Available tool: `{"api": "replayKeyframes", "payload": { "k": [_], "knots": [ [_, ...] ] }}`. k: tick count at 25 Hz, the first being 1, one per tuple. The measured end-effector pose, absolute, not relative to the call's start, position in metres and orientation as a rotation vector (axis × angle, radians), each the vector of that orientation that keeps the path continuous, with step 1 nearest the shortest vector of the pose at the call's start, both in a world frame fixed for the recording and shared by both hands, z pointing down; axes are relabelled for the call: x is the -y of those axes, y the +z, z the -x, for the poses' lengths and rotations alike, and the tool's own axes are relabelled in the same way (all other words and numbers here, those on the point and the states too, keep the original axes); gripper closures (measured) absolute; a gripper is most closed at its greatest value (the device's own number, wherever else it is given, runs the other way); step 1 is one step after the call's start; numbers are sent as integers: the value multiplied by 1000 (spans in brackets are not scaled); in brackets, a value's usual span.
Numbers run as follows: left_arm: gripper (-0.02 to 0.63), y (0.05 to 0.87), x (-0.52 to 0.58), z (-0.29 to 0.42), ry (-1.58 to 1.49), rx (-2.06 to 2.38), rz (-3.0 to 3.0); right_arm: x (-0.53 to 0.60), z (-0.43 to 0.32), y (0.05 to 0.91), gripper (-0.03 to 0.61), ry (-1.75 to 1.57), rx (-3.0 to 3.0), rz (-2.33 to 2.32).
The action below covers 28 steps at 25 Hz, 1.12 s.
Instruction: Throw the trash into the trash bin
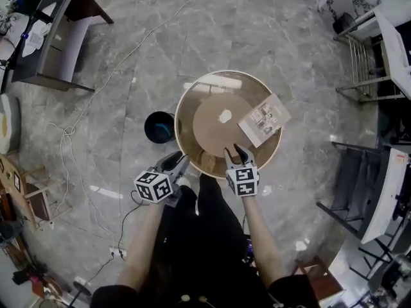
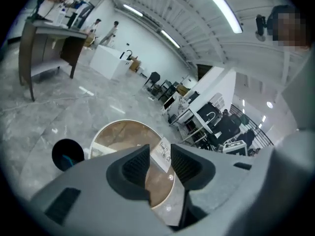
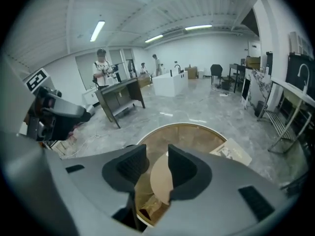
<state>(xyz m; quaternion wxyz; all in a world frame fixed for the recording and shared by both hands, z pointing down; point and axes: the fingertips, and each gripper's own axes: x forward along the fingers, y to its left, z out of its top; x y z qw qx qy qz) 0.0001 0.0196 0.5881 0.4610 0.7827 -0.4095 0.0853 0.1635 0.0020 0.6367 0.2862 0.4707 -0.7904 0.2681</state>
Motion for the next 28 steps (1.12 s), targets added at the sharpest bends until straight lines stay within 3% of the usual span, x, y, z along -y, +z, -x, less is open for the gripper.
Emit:
{"api": "replayKeyframes", "payload": {
  "k": [5, 12, 26, 28],
  "knots": [
    [515, 677, -14, -5, 228, 1015, -1646, 20, -174, 717, 438, 880, 1975, -1217],
    [554, 770, -27, -6, 479, 962, -1459, 40, -179, 801, 439, 1003, 1776, -1167],
    [571, 831, 12, 21, 599, 912, -1422, 90, -177, 895, 417, 1078, 1618, -1149],
    [572, 834, 14, 26, 604, 910, -1424, 95, -178, 905, 437, 1067, 1580, -1155]
  ]
}}
